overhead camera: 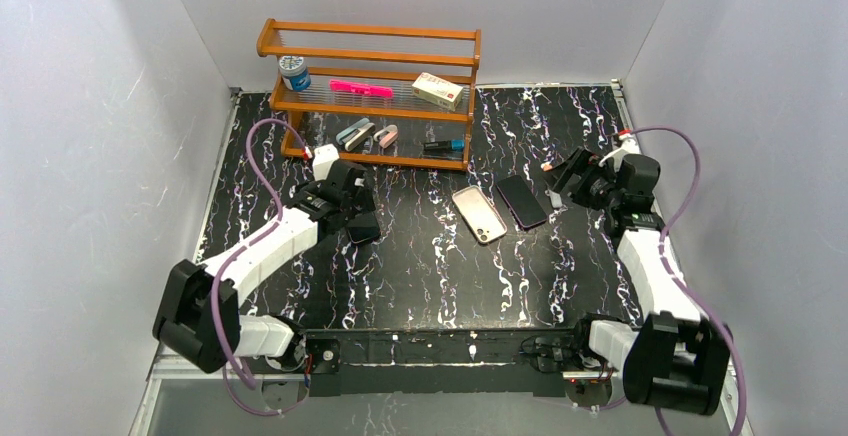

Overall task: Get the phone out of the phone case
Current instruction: Pick up the phone at the center of the board.

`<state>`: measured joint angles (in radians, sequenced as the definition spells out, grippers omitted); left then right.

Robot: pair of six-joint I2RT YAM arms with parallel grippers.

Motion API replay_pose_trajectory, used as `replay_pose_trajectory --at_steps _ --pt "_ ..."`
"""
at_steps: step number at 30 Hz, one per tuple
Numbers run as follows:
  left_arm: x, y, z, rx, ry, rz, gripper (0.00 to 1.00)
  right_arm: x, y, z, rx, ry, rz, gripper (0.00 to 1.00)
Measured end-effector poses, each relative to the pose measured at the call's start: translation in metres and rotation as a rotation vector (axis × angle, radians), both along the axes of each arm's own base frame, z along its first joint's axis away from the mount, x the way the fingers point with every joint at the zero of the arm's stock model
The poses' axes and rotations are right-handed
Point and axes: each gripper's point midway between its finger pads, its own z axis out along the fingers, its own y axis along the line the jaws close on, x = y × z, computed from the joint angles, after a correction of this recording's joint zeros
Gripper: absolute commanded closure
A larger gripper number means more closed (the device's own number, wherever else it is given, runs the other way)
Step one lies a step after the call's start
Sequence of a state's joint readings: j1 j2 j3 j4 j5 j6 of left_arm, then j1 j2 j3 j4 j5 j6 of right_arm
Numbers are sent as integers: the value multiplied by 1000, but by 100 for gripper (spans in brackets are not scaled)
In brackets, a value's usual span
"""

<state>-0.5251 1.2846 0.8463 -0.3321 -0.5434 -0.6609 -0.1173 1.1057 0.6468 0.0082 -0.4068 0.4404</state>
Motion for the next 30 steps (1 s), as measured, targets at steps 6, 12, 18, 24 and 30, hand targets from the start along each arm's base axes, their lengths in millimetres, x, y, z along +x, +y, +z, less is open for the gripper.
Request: replay_pose_trajectory --at_steps 6,12,18,24,30 --pt "5 2 -30 -46 90 31 2 -9 -10 39 57 -45 -148 1" --pt "16 -5 -52 -65 150 42 2 -11 -8 36 78 -21 -160 1" --pt "27 -13 -73 -69 190 44 2 -14 0 41 78 -36 -123 1" --pt "31 -12 -88 -45 220 53 2 -14 6 46 84 -60 -93 1" --pt "39 -13 -90 -36 203 59 10 -17 18 51 80 -103 -1 2"
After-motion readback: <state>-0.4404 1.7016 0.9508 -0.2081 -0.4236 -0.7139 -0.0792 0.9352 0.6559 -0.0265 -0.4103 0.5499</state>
